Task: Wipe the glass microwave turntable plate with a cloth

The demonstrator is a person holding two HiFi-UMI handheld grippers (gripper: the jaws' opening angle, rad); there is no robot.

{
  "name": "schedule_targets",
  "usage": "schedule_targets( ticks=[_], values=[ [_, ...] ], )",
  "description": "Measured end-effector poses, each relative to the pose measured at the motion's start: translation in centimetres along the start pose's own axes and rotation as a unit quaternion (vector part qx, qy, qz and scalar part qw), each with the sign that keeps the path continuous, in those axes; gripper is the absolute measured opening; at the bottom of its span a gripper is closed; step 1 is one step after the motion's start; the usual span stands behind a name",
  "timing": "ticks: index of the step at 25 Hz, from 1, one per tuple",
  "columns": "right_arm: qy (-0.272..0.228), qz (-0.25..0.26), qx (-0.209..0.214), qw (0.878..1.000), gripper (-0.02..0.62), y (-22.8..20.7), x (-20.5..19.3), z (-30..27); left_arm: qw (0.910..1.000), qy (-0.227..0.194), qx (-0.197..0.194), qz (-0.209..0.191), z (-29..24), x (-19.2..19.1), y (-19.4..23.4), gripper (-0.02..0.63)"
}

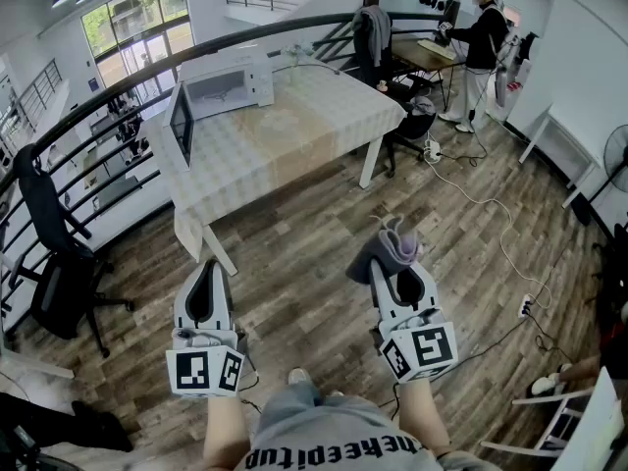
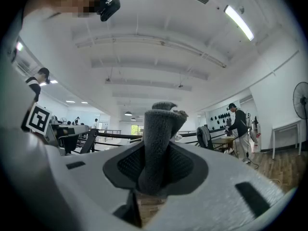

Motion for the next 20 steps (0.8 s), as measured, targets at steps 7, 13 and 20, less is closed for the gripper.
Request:
schedule_targets(
  ticks=[7, 13, 20],
  values=[
    [0.000, 0.001, -0.002, 1.000, 0.110, 0.4, -0.1, -1.6, 1.0000, 0.002, -0.005, 0.006, -1.3, -0.2, 1.1, 0.012],
    [0.004, 0.003, -0.002, 1.000, 0.110, 0.3, -0.3, -3.7, 1.0000, 0.003, -0.005, 0.003, -3.0, -0.6, 2.2, 0.012],
    [-0.007, 0.007, -0.006, 1.000, 0.110, 0.4, -0.2, -7.1, 0.9999, -0.009, -0.009, 0.006, -5.4, -0.8, 4.3, 0.012]
  ],
)
Point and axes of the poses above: the fingertips, and each gripper's own axes: z backward along the fingers, y to its left, x out of its top, the point moved 9 cm from there along z, backward along the fingers, and after that the axes turned 13 degrees about x, right-handed, at the moved point
